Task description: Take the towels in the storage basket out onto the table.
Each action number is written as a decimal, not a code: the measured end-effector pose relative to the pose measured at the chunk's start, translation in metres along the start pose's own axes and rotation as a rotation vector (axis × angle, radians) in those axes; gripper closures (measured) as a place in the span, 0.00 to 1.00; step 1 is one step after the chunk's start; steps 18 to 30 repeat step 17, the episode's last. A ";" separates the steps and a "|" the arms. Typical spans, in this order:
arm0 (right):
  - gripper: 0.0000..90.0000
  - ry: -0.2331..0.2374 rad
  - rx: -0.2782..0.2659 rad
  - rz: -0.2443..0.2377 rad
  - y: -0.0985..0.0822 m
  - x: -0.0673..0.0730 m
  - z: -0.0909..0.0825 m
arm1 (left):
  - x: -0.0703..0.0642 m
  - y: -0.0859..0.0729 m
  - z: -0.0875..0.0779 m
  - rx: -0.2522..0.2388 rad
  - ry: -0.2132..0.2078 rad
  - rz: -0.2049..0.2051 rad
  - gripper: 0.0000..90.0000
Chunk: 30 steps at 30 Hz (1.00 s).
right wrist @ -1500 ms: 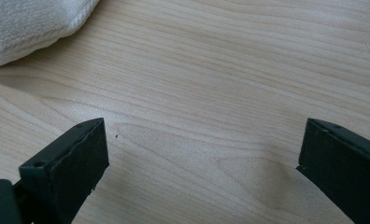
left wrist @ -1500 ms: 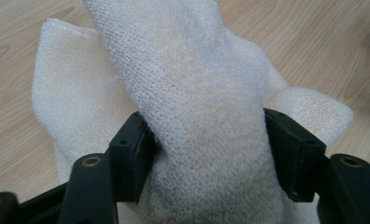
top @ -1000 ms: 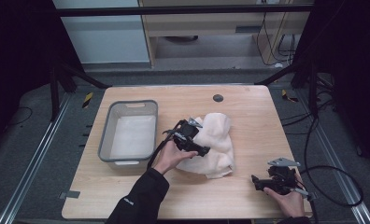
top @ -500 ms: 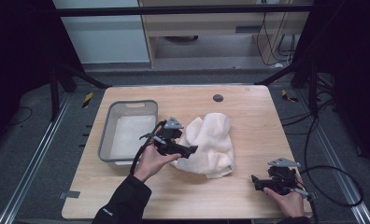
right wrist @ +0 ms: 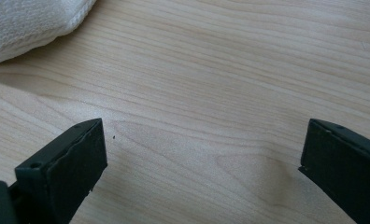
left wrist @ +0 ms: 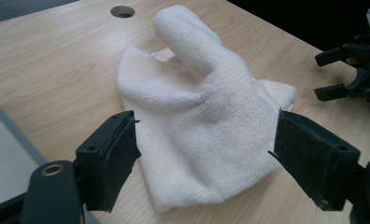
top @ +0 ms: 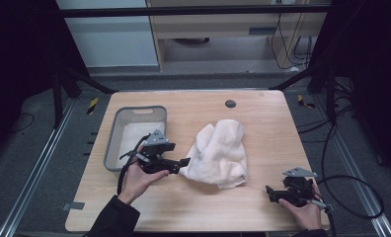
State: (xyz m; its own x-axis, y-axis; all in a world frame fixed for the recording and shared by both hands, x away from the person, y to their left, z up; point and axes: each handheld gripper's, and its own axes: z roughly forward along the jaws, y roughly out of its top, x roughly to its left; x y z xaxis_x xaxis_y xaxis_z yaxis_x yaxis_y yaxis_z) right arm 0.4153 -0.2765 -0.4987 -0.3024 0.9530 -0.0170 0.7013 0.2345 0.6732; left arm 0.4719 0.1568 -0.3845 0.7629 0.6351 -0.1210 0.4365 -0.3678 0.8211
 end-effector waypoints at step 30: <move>0.01 -0.010 -0.020 0.005 -0.001 0.000 -0.002 | 0.022 -0.050 -0.055 -0.103 0.106 -0.086 0.33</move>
